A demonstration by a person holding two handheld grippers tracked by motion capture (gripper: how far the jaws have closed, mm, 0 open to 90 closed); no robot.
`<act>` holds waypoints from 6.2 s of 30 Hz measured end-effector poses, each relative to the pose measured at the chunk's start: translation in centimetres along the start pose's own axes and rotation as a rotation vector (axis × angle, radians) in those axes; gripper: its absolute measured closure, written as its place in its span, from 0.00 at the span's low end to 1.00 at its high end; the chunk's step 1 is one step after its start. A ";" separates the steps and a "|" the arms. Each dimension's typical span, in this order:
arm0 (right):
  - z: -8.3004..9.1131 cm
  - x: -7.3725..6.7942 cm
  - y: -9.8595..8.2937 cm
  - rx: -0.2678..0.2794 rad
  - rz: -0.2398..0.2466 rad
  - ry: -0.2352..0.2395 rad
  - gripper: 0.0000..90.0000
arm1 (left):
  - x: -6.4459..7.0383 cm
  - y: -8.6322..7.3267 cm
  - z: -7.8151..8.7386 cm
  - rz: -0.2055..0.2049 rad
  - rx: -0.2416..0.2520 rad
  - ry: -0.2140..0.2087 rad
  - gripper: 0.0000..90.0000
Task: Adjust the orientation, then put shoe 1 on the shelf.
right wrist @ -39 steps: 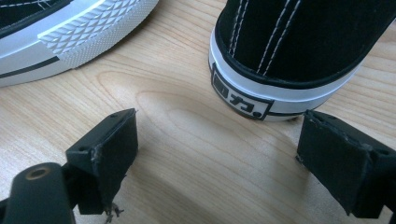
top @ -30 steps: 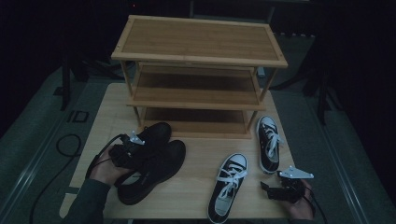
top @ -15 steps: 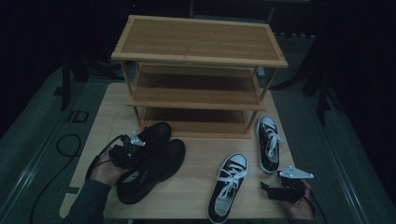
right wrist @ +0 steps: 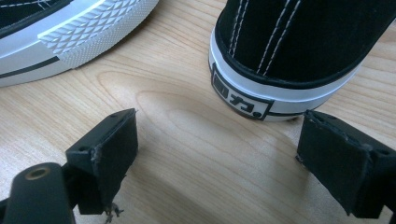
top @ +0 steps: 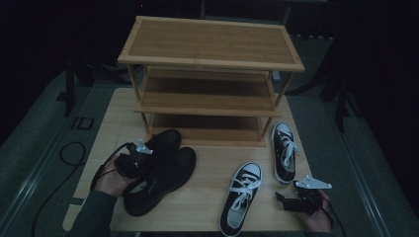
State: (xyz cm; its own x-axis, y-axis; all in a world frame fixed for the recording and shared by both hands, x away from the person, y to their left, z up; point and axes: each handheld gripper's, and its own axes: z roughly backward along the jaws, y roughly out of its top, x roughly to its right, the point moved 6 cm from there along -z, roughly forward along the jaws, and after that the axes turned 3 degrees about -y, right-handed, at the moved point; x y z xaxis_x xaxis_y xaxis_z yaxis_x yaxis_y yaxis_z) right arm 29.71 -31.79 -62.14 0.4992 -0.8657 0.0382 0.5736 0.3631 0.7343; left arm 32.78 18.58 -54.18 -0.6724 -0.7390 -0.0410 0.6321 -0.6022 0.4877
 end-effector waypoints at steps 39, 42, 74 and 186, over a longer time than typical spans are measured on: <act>0.0 0.0 0.0 0.000 0.000 0.000 0.13 | 1.6 1.7 0.8 0.023 0.075 0.015 0.95; 0.0 0.0 0.0 0.000 0.001 0.000 0.13 | 1.7 2.1 0.7 0.025 0.071 0.016 0.95; 0.0 0.0 0.0 0.001 0.002 0.001 0.13 | 2.5 5.3 0.0 0.032 0.106 0.004 0.95; 0.0 0.0 0.0 0.000 0.008 0.006 0.13 | 3.0 15.5 -7.7 0.292 0.128 0.218 0.61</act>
State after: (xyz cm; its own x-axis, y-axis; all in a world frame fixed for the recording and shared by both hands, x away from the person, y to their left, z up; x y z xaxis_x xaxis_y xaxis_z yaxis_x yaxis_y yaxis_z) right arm 29.75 -31.83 -62.14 0.5081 -0.8604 0.0400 0.5695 0.3704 0.7338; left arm 43.56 4.71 -53.41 -0.3645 -0.9291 -0.0622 0.7227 -0.3244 0.6103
